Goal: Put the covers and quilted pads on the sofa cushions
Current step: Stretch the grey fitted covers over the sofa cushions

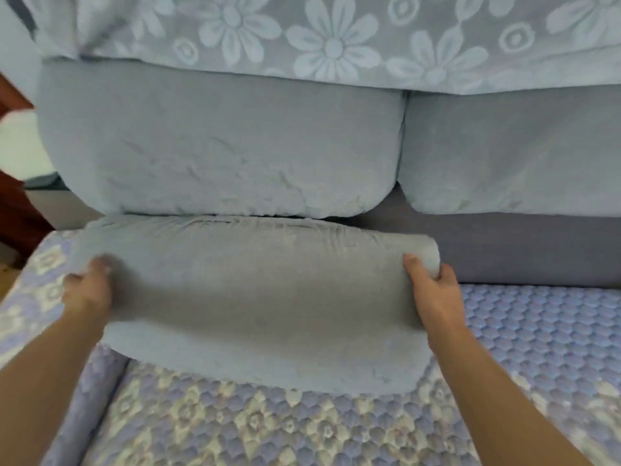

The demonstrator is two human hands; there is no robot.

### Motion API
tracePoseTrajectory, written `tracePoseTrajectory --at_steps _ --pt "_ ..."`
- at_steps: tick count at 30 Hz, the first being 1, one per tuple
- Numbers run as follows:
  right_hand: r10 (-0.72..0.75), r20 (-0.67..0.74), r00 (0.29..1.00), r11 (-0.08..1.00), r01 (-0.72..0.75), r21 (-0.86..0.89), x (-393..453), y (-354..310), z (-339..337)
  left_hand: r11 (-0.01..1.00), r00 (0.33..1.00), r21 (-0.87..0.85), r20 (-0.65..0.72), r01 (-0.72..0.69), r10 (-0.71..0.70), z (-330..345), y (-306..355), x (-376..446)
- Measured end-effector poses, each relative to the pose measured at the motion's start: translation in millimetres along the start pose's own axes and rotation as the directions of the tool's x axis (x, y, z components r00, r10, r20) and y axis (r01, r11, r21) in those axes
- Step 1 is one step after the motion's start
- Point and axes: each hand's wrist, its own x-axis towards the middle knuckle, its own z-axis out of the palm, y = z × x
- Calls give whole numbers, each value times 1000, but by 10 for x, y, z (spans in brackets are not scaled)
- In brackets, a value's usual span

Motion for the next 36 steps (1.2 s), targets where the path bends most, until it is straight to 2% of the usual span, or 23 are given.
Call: tracePoseTrajectory --at_steps 2,3,5,7,8,10,11,13,14,16,18,19,21,22,23,24,25,26,27,29,31,32,36 --pt "-126 0 992 992 126 14 -86 -99 504 941 981 281 89 -188 170 70 -12 93" --pt "-154 -61 986 988 155 6 -98 -142 664 826 927 421 141 -375 349 160 11 81" --pt "-130 -161 978 991 122 -57 -57 -144 806 486 675 516 280 -705 682 345 218 -96" --pt "-97 -222 970 986 64 -154 -13 -83 828 217 471 500 466 -839 749 542 399 -37" --pt "-181 -281 942 958 104 -268 -8 -84 855 172 458 494 545 -852 702 618 502 -22" --pt "-546 -293 785 771 335 -541 -38 -173 1018 129 491 534 622 -836 609 784 626 78" --pt "-713 -164 682 604 478 -637 -72 -239 1173 126 521 563 627 -817 579 874 656 141" --pt "-802 225 553 310 707 -636 -141 -345 1547 125 565 604 627 -788 537 992 721 194" --pt "-765 367 530 219 749 -625 -161 -356 1740 132 585 617 624 -776 517 1053 751 219" --pt "-649 480 590 139 712 -688 -70 -353 2016 170 609 627 596 -760 523 1199 809 247" --pt "-610 454 650 170 666 -726 85 -367 2092 252 597 603 481 -757 642 1263 789 188" --pt "-642 427 637 186 670 -719 119 -350 2078 299 556 546 397 -783 730 1225 700 133" --pt "-762 355 542 211 726 -655 7 -267 1953 372 464 382 183 -846 867 1048 305 11" --pt "-813 302 497 233 754 -615 -113 -139 1848 436 483 325 78 -839 872 928 28 -59" --pt "-833 252 492 270 760 -592 -267 71 1727 578 595 261 -19 -773 804 795 -274 -112" --pt "-825 212 524 325 746 -582 -437 343 1604 769 764 168 -111 -616 636 671 -584 -142" --pt "-783 180 595 408 710 -574 -605 632 1485 925 910 42 -169 -378 379 580 -915 -132" --pt "-707 127 695 537 646 -543 -768 926 1387 988 984 -114 -159 -104 85 517 -1200 -138" --pt "-585 48 810 706 537 -462 -921 1155 1327 945 985 -296 -59 135 -160 489 -1414 -159" --pt "-180 -156 971 981 165 -104 -1021 1386 1365 706 917 -585 256 399 -307 551 -1641 -185" --pt "219 -176 960 940 -159 303 -778 1424 1515 575 882 -675 414 463 -224 716 -1555 -80" --pt "314 -124 941 894 -249 373 -545 1388 1637 579 878 -674 442 459 -181 832 -1477 24" --pt "370 -60 927 871 -324 368 -141 1251 1985 703 872 -589 479 400 -95 1180 -1405 385"
